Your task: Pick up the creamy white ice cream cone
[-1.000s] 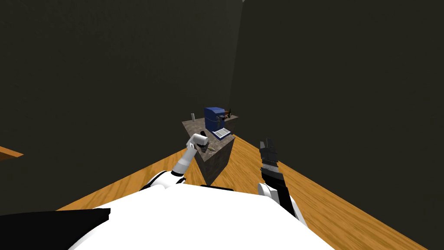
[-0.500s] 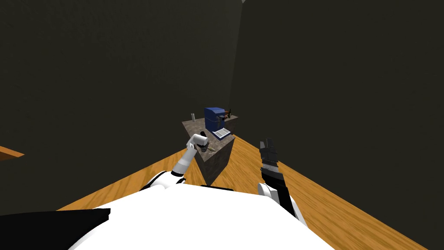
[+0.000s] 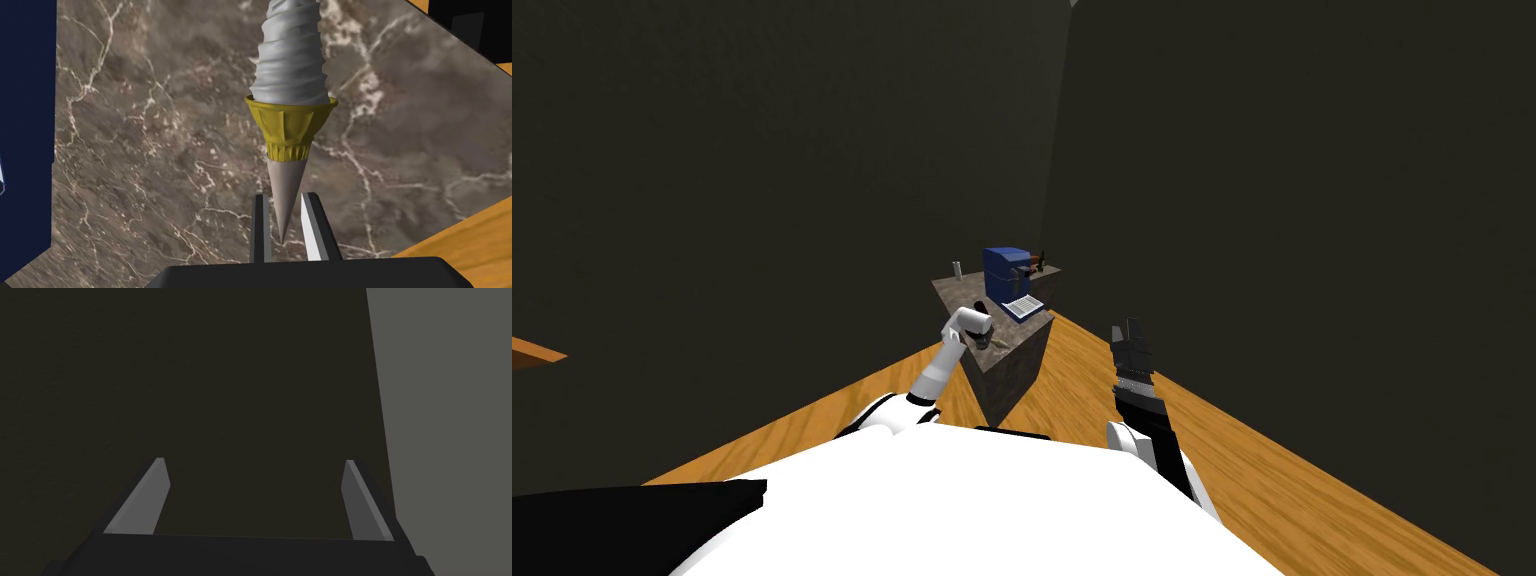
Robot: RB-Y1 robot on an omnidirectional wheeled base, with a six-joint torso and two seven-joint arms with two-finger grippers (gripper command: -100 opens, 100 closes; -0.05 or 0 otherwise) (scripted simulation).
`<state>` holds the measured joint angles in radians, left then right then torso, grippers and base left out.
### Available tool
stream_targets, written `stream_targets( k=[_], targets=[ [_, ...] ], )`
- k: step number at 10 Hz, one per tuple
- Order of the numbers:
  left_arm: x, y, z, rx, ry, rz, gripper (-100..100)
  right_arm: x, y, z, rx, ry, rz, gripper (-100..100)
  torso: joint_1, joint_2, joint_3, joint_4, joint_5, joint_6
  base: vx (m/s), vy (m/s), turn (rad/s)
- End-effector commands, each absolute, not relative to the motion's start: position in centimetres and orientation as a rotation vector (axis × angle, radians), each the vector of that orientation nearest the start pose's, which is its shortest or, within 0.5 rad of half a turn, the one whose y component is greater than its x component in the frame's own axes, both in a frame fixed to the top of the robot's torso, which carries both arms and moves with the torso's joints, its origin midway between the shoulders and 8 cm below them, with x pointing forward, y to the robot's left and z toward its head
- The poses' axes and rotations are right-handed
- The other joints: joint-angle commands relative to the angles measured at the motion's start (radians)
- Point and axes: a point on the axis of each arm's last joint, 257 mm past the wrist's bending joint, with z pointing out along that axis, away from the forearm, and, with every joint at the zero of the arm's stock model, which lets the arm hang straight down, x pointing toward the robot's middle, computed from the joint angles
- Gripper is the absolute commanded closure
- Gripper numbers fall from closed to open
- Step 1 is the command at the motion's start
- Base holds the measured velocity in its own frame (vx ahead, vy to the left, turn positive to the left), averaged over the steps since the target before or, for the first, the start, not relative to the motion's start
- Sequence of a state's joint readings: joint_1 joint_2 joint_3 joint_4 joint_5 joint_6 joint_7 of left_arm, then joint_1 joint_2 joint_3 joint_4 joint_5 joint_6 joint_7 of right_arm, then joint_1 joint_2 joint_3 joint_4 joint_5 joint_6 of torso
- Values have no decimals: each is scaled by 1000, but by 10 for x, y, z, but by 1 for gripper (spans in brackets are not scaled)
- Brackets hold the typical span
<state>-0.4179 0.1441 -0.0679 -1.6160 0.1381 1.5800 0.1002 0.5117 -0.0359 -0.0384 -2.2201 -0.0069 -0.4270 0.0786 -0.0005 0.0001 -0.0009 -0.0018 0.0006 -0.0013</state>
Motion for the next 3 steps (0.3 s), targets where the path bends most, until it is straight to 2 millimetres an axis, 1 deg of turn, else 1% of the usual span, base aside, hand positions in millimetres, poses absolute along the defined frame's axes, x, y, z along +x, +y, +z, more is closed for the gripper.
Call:
stream_targets(
  k=[1, 2, 3],
  targets=[
    [480, 187, -310, -1872, 2109, -423, 100, 363, -298, -20, 714, 752, 1156, 0, 0, 0, 0, 0, 0, 0, 0, 0, 0],
    [481, 188, -313, -1871, 2107, -426, 100, 363, -298, -20, 714, 752, 1156, 0, 0, 0, 0, 0, 0, 0, 0, 0, 0],
    [480, 188, -312, -1872, 2108, -424, 0, 363, -298, -20, 714, 752, 1156, 0, 0, 0, 0, 0, 0, 0, 0, 0, 0]
  ],
)
